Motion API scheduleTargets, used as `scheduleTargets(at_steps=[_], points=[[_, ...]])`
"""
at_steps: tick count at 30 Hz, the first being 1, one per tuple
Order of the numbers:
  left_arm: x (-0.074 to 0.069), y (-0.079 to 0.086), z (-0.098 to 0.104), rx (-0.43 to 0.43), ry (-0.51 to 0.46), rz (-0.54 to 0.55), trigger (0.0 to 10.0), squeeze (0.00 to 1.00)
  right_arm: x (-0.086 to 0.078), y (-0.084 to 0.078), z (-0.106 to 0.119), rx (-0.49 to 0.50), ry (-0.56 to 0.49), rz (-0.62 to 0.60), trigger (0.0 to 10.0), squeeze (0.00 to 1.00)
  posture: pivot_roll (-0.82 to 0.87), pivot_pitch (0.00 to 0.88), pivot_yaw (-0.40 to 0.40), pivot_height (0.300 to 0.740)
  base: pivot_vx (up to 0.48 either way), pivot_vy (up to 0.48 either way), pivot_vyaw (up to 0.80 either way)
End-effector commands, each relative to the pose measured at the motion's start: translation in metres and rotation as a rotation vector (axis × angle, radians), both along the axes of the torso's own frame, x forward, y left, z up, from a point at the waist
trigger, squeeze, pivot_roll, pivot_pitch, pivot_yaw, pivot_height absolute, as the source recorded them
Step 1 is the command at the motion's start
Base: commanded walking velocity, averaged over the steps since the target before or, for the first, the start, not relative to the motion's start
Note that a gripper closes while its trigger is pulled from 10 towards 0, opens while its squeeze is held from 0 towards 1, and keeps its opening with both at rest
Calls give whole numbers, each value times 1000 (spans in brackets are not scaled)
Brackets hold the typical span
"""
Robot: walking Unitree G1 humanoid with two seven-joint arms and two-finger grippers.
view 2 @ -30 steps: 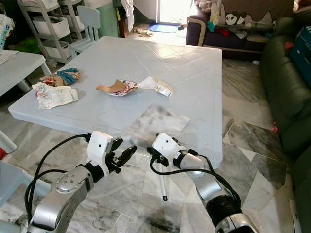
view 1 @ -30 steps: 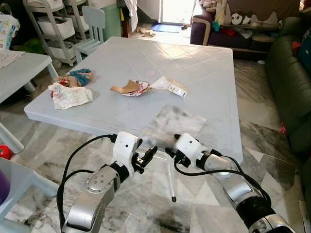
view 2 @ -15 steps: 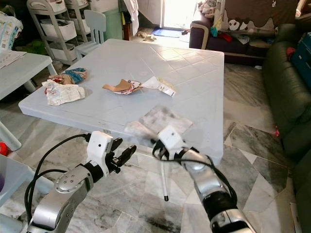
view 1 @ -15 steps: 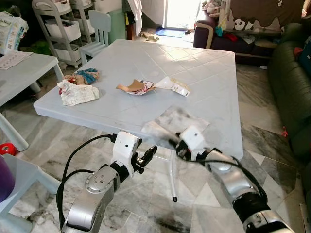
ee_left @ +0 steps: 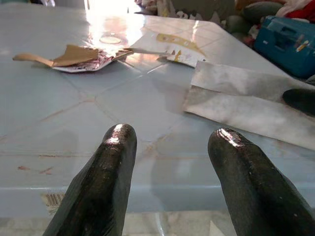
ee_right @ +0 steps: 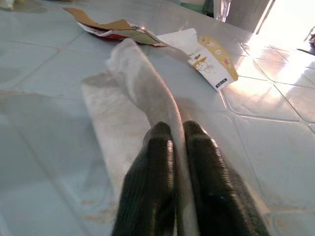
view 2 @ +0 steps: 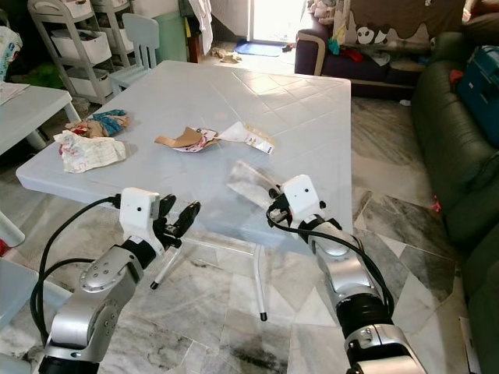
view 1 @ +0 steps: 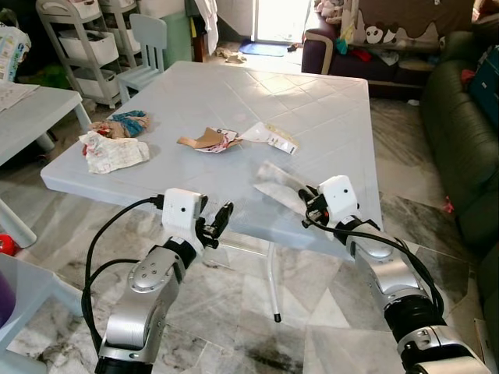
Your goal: Picking trash to rubbish bin
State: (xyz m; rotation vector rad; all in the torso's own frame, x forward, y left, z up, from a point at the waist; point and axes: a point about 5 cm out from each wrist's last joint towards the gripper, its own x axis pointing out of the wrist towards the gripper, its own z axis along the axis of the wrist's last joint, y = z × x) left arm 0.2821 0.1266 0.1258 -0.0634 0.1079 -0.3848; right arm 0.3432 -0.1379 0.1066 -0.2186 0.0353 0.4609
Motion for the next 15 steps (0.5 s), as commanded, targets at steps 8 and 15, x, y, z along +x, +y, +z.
scheduleTargets(at_steps=[8,15], points=[[10,5,17,-11,-112,96,10000,0,12,0,30,67,-134,-79,0,0,-61,26,-12,740,0,0,0],[17,11,27,-8,-166,153,10000,0,15,0,47,123,-193,-120,0,0,-64,22,3,740,0,0,0]])
